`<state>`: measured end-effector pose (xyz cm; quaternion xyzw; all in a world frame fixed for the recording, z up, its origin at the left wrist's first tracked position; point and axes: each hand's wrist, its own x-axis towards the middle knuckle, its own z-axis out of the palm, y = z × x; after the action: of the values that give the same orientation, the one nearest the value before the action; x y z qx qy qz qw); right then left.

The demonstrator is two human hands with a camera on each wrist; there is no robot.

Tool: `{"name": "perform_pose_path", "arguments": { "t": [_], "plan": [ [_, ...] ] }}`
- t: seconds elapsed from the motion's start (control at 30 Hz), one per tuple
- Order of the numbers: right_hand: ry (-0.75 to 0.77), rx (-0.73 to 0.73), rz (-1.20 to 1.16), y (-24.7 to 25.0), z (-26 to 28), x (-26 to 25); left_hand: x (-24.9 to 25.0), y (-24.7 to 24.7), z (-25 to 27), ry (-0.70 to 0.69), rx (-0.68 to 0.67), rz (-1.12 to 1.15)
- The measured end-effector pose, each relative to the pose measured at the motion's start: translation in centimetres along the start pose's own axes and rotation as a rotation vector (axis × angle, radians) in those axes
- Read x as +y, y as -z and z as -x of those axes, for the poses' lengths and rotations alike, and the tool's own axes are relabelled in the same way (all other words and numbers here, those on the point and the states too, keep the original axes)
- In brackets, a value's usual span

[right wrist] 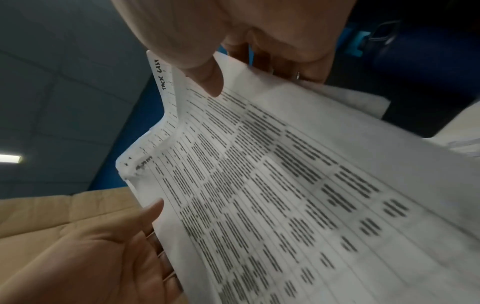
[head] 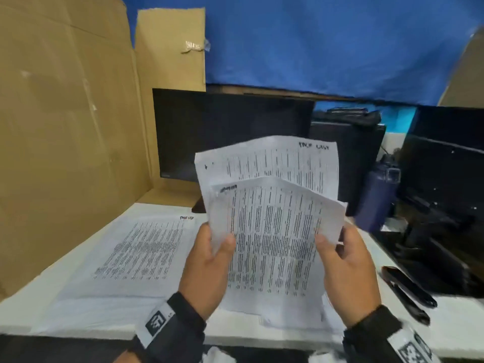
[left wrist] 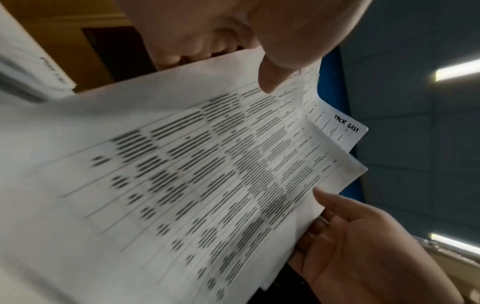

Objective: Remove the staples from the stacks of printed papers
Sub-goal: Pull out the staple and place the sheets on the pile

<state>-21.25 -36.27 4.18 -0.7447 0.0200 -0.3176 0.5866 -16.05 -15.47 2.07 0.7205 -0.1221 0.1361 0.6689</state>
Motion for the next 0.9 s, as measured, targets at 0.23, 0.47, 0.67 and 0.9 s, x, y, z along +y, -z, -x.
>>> {"name": "perform_pose_path", "arguments": {
  "t": [0.23, 0.47, 0.67, 0.9],
  "plan": [
    [-0.133, 0.002, 0.008, -0.1, -0.1, 1.9, -4.0, -0.6, 0.8, 0.173, -0.055, -0.001],
    [-0.186, -0.08, 0.037, -0.3, 0.1, 1.2, -2.8, -1.0, 0.9, -0.015, 0.032, -0.088],
    [-0.113, -0.082, 0.062, -1.3, 0.2, 1.3, -3.8, -1.3, 1.7, 0.067, 0.066, -0.04],
    [-0.296, -0.014, -0.068, -2.1, 0.3, 2.6, -4.1, -1.7, 1.7, 0.302, 0.014, -0.104]
  ]
}}
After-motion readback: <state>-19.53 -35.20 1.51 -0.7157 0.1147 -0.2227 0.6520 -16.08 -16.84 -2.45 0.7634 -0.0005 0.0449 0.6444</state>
